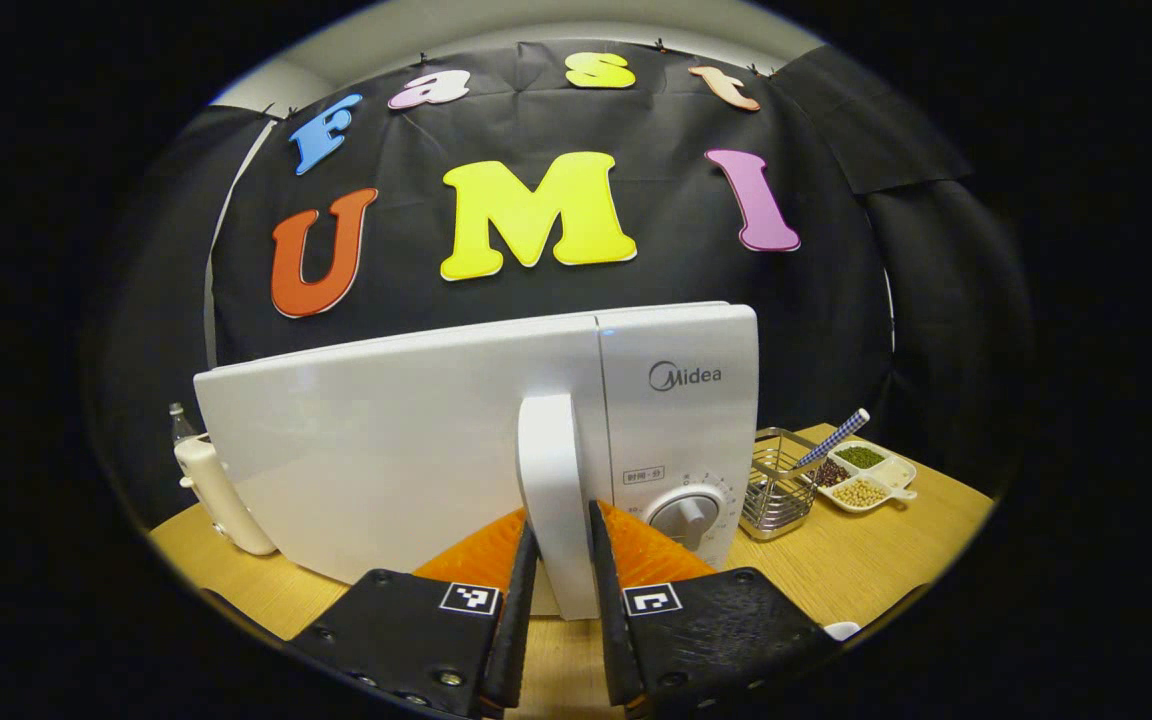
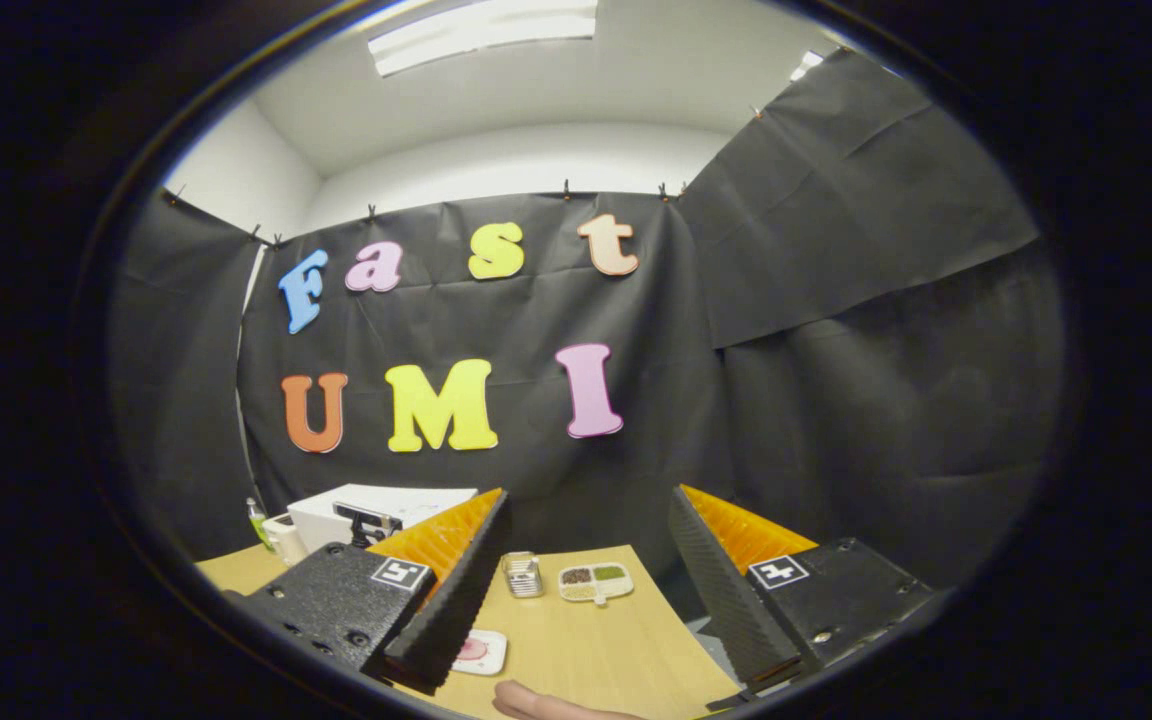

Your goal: Open the microwave oven with the left hand, put the food in, and close the microwave oven.

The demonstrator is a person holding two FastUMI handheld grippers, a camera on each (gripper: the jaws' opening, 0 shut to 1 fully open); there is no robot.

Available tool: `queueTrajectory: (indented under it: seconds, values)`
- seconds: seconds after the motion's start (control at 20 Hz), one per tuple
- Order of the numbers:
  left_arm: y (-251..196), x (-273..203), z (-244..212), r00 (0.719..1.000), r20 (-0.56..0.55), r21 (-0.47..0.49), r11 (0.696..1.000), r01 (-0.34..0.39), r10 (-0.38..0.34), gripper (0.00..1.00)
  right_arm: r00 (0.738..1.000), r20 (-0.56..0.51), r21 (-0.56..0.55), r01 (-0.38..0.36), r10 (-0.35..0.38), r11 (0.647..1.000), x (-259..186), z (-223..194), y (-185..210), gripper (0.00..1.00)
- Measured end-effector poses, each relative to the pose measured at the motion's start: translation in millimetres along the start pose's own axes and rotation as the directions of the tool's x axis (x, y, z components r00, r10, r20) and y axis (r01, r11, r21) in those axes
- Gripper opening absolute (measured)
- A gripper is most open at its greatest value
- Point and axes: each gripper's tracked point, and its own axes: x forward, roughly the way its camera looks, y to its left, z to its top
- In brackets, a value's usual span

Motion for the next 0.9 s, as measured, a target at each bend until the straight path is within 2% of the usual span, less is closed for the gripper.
queueTrajectory:
  seconds: [0.05,0.1,0.15,0.25,0.3,0.4,0.5,0.7,0.9]
  values:
    - [-1,0,2,1.000,0.001,-0.058,0.998,0.002,-0.002,0.31,1.000,-0.004,-0.002,-0.005,0.005,1.000,-1,-1,2,1.00]
    - [-2,-2,-1,1.000,-0.022,-0.096,0.995,-0.001,-0.001,0.23,1.000,-0.007,-0.003,-0.008,0.008,1.000,-2,-1,3,1.00]
    - [0,-3,0,1.000,-0.018,-0.105,0.994,-0.014,0.013,0.24,1.000,-0.010,-0.005,-0.008,0.008,1.000,-4,-2,2,1.00]
    - [3,-4,-2,0.999,-0.026,-0.064,0.997,-0.032,0.030,0.09,1.000,-0.010,-0.012,-0.010,0.010,1.000,-7,-1,2,1.00]
    - [1,-4,-6,0.999,-0.040,-0.067,0.997,-0.031,0.028,0.08,1.000,-0.006,-0.015,-0.009,0.009,1.000,-8,1,1,1.00]
    - [0,-3,-6,0.999,-0.046,-0.079,0.997,-0.009,0.006,0.09,1.000,-0.005,-0.013,-0.004,0.004,1.000,-10,1,-1,1.00]
    - [1,-5,-7,0.998,-0.055,-0.084,0.996,0.002,-0.007,0.06,1.000,-0.006,-0.011,-0.005,0.005,1.000,-12,0,0,1.00]
    - [3,-19,-8,1.000,-0.030,-0.103,0.995,-0.001,-0.002,0.06,1.000,0.002,-0.023,-0.006,0.006,1.000,-18,1,-2,1.00]
    - [9,-57,-11,0.998,0.028,-0.041,0.998,0.057,-0.056,0.05,1.000,0.002,-0.014,-0.002,0.002,1.000,-24,0,-3,1.00]
